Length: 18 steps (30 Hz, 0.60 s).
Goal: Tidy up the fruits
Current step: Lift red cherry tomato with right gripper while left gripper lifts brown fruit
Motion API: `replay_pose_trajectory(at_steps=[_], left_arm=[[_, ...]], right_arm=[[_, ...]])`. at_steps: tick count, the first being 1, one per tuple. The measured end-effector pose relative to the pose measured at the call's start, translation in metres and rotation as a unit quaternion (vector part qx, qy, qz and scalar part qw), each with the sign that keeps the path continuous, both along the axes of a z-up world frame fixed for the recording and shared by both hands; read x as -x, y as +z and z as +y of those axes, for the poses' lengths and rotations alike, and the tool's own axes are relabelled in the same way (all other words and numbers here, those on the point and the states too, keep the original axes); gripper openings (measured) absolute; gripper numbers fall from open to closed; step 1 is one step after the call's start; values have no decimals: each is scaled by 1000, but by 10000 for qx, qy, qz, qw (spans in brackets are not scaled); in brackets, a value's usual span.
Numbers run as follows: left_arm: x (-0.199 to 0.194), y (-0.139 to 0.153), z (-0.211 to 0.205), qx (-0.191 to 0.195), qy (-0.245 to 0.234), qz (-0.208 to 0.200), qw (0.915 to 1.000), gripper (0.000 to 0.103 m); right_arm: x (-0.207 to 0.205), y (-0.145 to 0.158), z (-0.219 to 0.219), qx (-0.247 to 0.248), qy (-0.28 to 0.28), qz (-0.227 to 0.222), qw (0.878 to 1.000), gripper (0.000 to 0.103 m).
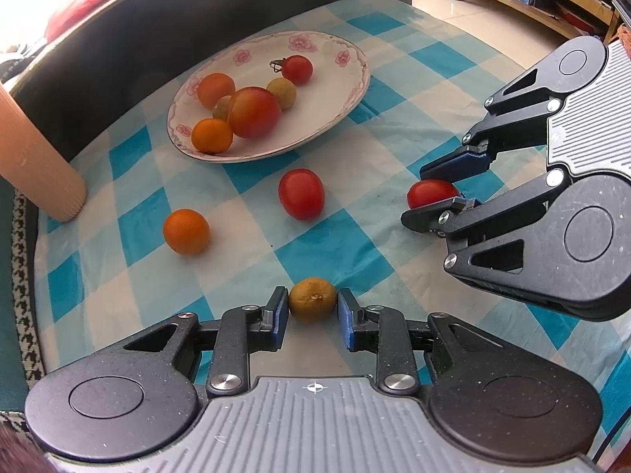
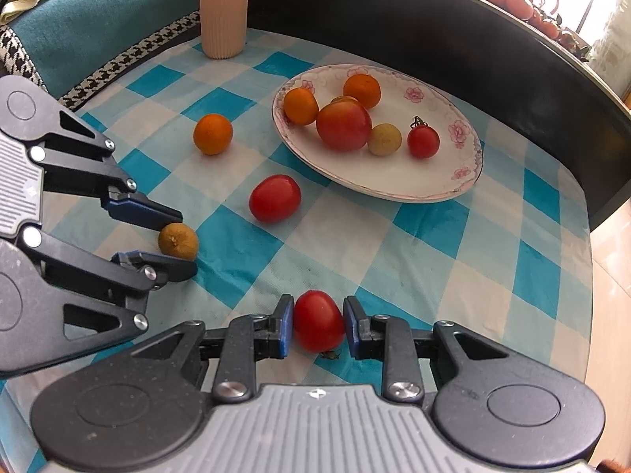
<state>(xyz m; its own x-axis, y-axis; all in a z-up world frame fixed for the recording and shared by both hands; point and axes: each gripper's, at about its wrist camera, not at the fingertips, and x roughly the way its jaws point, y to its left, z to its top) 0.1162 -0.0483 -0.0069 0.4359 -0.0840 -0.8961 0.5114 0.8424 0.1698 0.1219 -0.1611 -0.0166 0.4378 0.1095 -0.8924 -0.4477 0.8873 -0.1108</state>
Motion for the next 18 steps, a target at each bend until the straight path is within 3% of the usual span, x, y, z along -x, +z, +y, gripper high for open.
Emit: replay_pose_trajectory(at_steps=[18], left_arm=[[2, 6, -3, -37, -2, -143, 9999, 35]], right_arm=[[-1, 4, 0, -10, 16, -50, 10000, 43]])
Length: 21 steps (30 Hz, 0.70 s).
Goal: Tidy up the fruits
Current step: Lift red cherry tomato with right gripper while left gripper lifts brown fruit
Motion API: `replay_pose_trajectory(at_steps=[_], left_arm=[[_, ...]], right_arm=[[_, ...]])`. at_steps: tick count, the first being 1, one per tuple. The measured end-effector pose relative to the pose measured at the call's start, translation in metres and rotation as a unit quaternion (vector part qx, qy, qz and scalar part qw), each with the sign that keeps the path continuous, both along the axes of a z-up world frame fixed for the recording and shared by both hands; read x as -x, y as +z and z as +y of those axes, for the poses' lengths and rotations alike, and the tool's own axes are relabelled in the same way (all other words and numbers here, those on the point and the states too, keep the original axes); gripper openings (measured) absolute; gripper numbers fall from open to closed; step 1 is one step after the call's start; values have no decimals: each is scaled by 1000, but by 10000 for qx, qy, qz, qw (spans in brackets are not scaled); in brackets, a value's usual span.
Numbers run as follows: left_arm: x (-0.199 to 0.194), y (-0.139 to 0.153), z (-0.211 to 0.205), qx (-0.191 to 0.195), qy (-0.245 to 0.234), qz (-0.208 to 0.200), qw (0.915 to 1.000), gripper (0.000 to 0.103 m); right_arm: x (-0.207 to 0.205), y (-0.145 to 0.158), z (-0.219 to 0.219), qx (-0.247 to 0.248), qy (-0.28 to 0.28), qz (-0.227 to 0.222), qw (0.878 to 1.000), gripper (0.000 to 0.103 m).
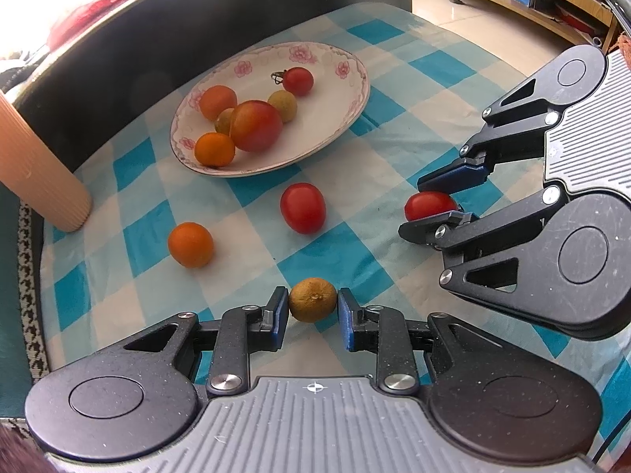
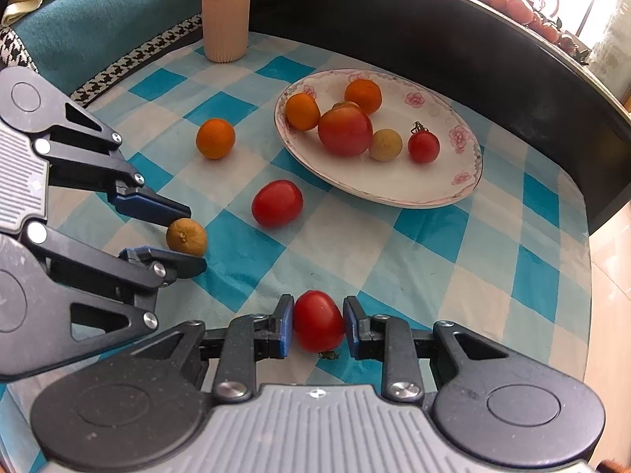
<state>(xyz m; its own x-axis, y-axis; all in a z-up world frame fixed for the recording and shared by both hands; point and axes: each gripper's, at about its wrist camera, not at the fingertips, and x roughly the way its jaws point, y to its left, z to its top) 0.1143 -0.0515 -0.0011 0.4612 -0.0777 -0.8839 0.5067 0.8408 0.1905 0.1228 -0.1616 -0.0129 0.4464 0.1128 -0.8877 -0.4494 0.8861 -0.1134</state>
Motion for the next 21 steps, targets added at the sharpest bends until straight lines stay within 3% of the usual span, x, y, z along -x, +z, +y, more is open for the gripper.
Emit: replay_pose_trajectory(at_steps=[21], left_arm=[[-2, 7, -4, 62, -2, -105, 9999, 35]], right_arm=[[-2, 9, -1, -155, -136, -74, 9998, 43]])
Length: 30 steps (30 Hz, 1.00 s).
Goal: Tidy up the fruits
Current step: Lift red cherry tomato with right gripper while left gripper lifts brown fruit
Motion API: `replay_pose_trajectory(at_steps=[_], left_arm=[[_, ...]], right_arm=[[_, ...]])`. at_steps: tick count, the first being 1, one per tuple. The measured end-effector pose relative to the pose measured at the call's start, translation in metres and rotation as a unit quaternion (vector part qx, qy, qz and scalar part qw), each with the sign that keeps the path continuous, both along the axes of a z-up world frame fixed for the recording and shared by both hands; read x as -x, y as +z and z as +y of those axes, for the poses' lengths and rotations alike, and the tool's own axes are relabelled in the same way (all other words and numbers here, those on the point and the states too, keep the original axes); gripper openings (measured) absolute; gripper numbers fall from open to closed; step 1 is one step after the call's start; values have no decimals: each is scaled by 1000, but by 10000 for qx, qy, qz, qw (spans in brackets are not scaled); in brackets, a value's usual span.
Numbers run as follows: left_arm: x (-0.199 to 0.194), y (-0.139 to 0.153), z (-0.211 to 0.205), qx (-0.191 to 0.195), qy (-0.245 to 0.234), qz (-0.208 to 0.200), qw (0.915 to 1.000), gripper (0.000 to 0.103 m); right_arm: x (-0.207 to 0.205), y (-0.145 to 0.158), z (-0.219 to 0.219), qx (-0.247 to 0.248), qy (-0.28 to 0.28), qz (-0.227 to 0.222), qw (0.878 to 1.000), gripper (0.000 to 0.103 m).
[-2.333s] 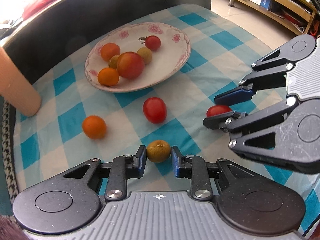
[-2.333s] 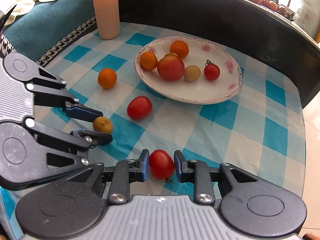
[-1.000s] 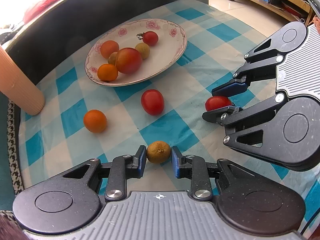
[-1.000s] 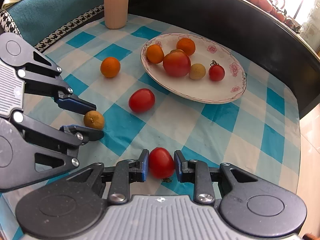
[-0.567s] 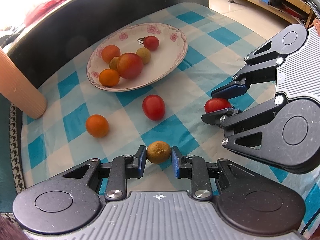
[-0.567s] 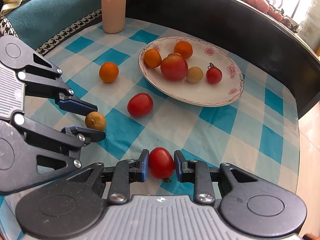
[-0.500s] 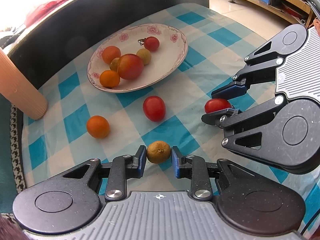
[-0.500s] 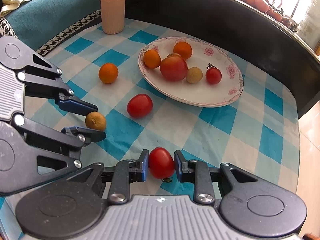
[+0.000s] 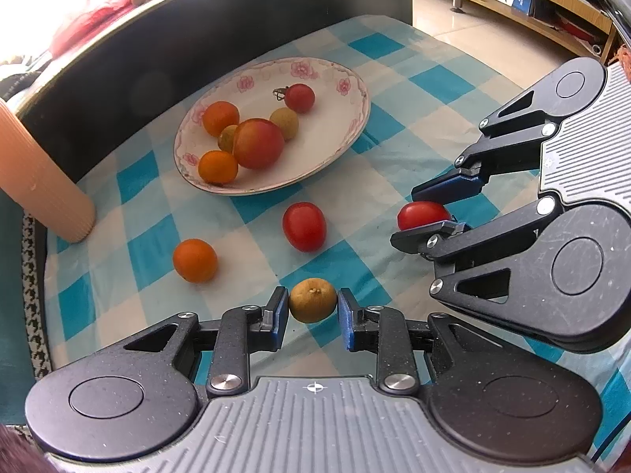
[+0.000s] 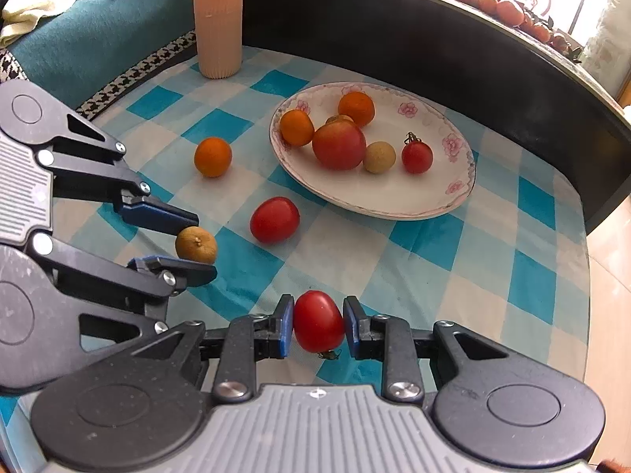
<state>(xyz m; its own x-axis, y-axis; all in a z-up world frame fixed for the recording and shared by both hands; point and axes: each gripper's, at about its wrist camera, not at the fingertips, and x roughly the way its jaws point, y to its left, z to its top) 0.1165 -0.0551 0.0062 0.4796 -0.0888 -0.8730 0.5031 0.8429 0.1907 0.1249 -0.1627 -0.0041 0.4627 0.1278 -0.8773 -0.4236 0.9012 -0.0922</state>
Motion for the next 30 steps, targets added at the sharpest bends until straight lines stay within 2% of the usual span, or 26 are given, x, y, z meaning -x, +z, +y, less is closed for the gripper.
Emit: replay_pose_trajectory(at_steps=[20, 23, 26, 30], left_arm=[[-2, -5, 0, -24, -55, 2, 10000, 37], [-5, -3, 11, 237, -9, 77, 9997, 37], [-9, 0, 32, 557, 172, 128, 9982, 44], [-8, -2, 33, 648, 149, 167, 9976, 47]], right_arm=[[-1, -4, 0, 221, -56, -33, 9997, 43], [-1, -4, -8, 206, -156, 3, 9997, 43], [-1, -5, -17, 173, -268, 38, 9995, 43], [-1, -8, -20, 161, -298, 90, 9994, 43]])
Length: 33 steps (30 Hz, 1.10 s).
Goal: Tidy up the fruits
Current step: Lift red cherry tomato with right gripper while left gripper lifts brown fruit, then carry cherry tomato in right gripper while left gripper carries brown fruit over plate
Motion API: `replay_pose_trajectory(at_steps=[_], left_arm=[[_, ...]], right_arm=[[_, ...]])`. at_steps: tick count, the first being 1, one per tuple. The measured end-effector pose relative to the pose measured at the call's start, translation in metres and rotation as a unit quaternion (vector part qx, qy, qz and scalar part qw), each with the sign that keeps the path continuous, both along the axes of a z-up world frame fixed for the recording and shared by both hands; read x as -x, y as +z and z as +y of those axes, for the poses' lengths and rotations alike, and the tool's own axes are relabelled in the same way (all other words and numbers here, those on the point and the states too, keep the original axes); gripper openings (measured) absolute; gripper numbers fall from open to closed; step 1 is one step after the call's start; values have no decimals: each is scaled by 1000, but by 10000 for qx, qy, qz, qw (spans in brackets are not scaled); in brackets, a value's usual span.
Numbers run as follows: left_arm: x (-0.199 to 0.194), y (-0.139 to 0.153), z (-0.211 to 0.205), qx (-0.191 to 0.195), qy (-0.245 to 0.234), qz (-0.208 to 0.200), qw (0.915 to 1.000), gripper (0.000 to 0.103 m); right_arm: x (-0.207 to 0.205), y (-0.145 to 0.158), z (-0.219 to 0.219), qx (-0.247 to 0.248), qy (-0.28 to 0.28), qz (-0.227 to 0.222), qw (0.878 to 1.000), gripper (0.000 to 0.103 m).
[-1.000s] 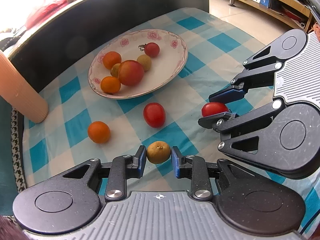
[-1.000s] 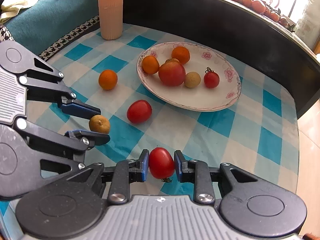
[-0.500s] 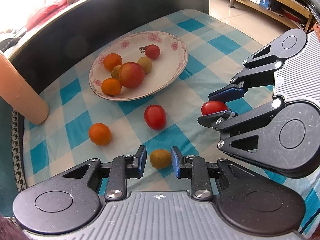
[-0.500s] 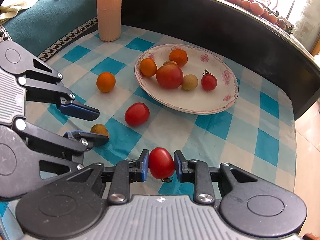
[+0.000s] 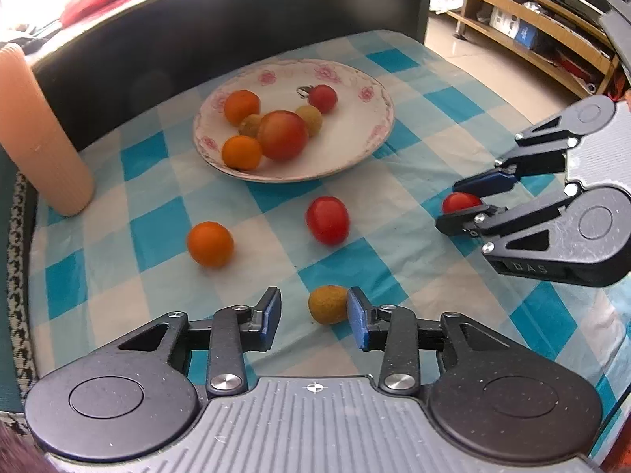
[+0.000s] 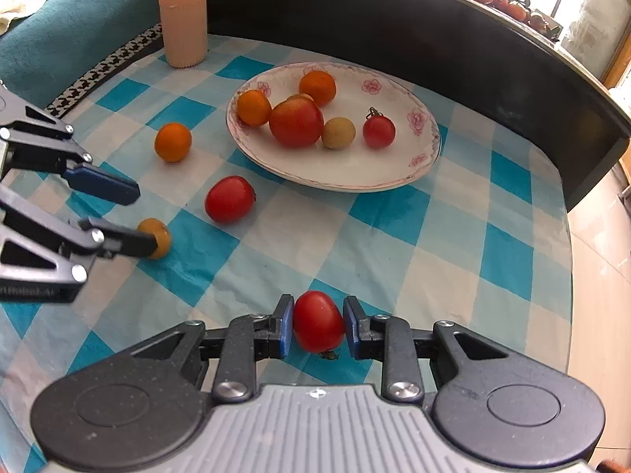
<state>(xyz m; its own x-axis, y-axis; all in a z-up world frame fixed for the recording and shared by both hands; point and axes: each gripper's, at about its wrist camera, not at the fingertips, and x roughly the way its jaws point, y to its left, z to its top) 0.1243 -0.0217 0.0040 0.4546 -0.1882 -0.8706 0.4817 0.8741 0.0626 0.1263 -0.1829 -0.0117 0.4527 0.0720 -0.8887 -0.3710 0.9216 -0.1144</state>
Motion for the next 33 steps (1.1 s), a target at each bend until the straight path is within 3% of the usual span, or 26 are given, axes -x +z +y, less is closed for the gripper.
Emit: replay_pose_trajectory(at_steps=[4, 13, 33], left_arm=[[5, -10, -14, -143, -224, 121, 9996, 45], [4, -14, -22, -283, -139, 74, 9995, 34], [0, 4, -30, -281, -129, -209, 9993, 33]], right_arm=[[1, -1, 3, -2, 50, 8, 10000, 43], [1, 1, 7, 115, 132, -87, 9998, 43], [1, 8, 12, 408, 219, -440, 9980, 43]])
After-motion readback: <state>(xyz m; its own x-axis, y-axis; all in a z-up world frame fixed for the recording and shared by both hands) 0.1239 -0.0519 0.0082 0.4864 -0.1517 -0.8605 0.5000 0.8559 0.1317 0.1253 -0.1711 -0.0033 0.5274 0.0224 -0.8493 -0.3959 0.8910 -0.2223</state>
